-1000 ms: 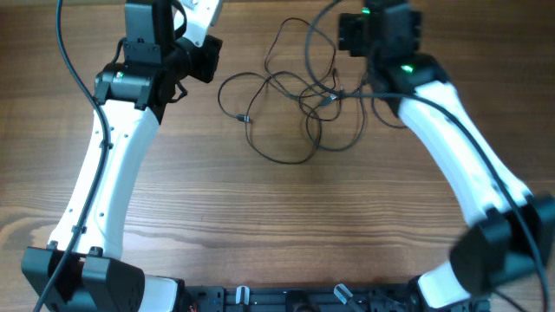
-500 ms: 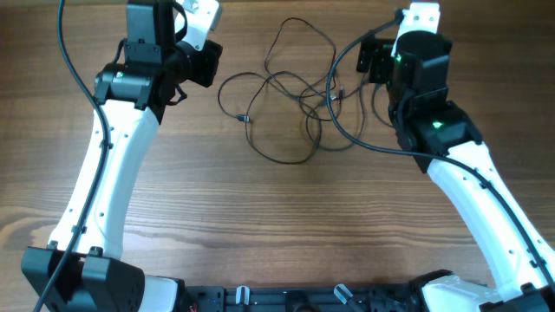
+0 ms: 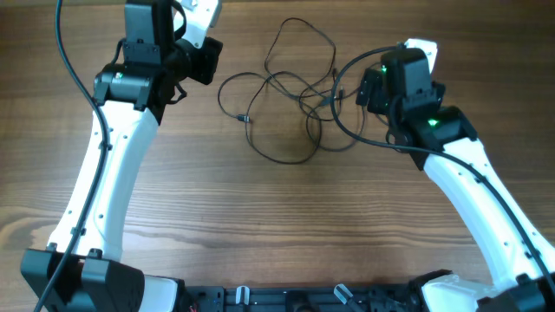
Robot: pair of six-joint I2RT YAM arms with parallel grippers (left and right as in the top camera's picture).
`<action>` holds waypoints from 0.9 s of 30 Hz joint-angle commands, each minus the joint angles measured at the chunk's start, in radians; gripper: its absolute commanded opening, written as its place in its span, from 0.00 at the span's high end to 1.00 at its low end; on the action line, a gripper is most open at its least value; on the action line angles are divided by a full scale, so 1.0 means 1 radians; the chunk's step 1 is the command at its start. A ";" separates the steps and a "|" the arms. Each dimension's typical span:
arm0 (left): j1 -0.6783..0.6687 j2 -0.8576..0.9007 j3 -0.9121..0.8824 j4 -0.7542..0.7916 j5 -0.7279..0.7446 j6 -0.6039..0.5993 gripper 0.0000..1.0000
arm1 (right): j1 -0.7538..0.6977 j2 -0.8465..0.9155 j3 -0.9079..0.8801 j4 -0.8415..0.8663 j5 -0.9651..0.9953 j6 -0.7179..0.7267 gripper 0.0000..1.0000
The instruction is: Untangle cables
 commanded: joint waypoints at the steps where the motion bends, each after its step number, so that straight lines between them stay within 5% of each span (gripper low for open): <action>1: 0.001 -0.031 -0.005 0.004 -0.006 -0.009 0.58 | 0.003 0.058 0.001 -0.014 -0.084 0.056 0.00; 13: 0.001 -0.031 -0.005 0.015 0.002 -0.008 0.59 | 0.003 0.192 -0.018 0.017 -0.172 -0.010 0.00; 27: 0.001 -0.031 -0.005 0.020 0.002 -0.008 0.59 | 0.005 0.200 -0.165 0.459 -0.199 0.001 0.00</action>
